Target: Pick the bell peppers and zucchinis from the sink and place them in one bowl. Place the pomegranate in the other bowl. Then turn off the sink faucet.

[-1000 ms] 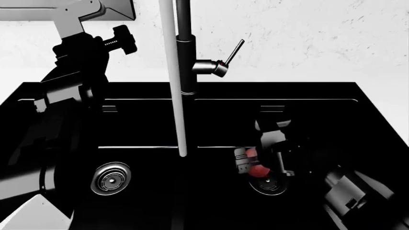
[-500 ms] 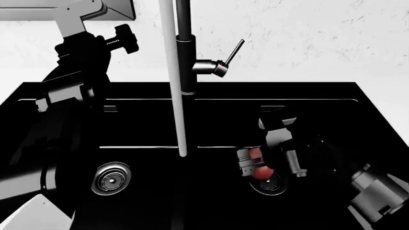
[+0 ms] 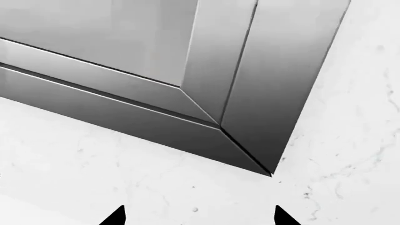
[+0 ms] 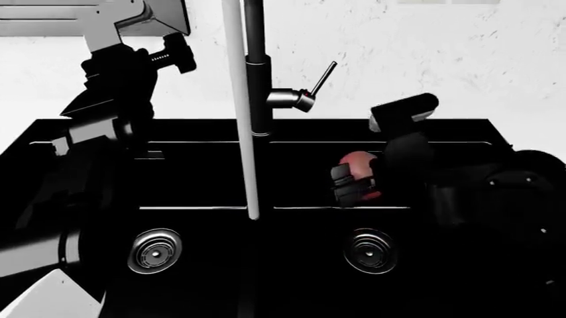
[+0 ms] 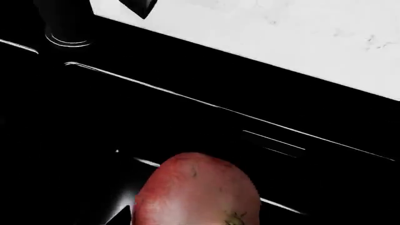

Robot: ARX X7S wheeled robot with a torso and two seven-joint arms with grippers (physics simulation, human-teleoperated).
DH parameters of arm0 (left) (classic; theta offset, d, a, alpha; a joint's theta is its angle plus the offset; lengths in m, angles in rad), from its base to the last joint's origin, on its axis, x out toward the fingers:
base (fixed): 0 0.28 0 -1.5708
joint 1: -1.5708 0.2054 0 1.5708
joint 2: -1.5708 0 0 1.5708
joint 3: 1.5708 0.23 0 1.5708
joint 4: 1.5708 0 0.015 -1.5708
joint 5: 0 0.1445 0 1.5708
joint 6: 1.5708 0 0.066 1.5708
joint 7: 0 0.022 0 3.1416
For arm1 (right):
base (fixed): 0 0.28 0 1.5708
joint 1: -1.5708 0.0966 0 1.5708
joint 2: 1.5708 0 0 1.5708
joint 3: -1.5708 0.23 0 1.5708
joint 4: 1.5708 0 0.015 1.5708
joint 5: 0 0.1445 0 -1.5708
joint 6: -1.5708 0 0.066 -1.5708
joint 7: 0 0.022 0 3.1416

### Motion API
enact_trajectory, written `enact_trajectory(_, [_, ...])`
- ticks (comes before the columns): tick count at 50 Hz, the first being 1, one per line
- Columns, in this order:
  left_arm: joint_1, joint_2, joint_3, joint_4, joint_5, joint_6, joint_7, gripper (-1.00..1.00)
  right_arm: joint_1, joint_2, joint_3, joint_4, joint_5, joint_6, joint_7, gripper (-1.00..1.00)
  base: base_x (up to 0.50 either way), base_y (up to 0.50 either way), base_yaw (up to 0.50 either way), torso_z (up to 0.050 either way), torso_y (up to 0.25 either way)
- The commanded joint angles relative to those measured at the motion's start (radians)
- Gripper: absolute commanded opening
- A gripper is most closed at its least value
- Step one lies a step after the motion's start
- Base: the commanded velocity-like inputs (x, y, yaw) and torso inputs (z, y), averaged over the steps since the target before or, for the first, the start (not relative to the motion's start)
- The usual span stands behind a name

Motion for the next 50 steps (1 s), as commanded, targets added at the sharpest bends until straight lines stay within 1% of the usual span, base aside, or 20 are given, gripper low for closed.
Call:
enact_trajectory(1, [0.0, -0.006, -0.017, 0.017, -0.022, -0.007, 0.026, 1.0, 0.039, 0.071, 0.074, -0.172, -0.027, -0.053, -0.013, -1.0, 0.0, 0.0, 0.0, 0.0, 0.25])
enact_trajectory(3, [0.019, -0.003, -0.021, 0.075, -0.028, -0.042, 0.028, 1.0, 0.041, 0.081, 0.084, -0.188, -0.032, -0.065, -0.013, -1.0, 0.0, 0.0, 0.0, 0.0, 0.25])
enact_trajectory(6, [0.074, 0.008, -0.028, 0.227, -0.039, -0.128, 0.028, 1.0, 0.042, 0.093, 0.093, -0.208, -0.036, -0.075, -0.007, -1.0, 0.0, 0.0, 0.0, 0.0, 0.25])
enact_trajectory(8, [0.097, 0.013, -0.029, 0.295, -0.044, -0.17, 0.029, 1.0, 0.043, 0.098, 0.097, -0.217, -0.037, -0.078, -0.004, -1.0, 0.0, 0.0, 0.0, 0.0, 0.25])
enact_trajectory(15, [0.133, 0.015, -0.036, 0.414, -0.058, -0.229, 0.021, 1.0, 0.045, 0.122, 0.108, -0.252, -0.027, -0.078, 0.017, -1.0, 0.0, 0.0, 0.0, 0.0, 0.25])
enact_trajectory(19, [0.173, 0.019, -0.048, 0.534, -0.073, -0.287, 0.011, 1.0, 0.036, 0.139, 0.119, -0.282, -0.022, -0.089, 0.034, -1.0, 0.0, 0.0, 0.0, 0.0, 0.25])
enact_trajectory(24, [0.232, 0.026, -0.05, 0.715, -0.098, -0.413, 0.02, 1.0, 0.036, 0.152, 0.133, -0.329, -0.022, -0.102, 0.077, -1.0, -0.05, 0.0, 0.0, 0.0, 0.235])
enact_trajectory(28, [0.277, 0.029, -0.044, 0.91, -0.109, -0.549, 0.005, 1.0, 0.056, 0.153, 0.15, -0.363, -0.005, -0.103, 0.128, -1.0, -0.5, 0.0, 0.0, 0.0, 0.0])
enact_trajectory(32, [0.277, 0.021, -0.025, 1.034, -0.114, -0.647, -0.001, 1.0, 0.064, 0.149, 0.154, -0.368, 0.002, -0.103, 0.138, -1.0, -0.5, 0.0, 0.0, 0.0, 0.0])
enact_trajectory(38, [0.269, 0.007, -0.019, 1.109, -0.119, -0.72, -0.015, 1.0, 0.059, 0.158, 0.164, -0.371, 0.008, -0.112, 0.141, -1.0, -0.5, 0.0, 0.0, 0.0, 0.0])
enact_trajectory(50, [0.271, -0.009, -0.003, 1.194, -0.133, -0.784, -0.019, 1.0, 0.04, 0.16, 0.162, -0.375, -0.017, -0.13, 0.121, -1.0, -0.5, 0.0, 0.0, 0.0, 0.0])
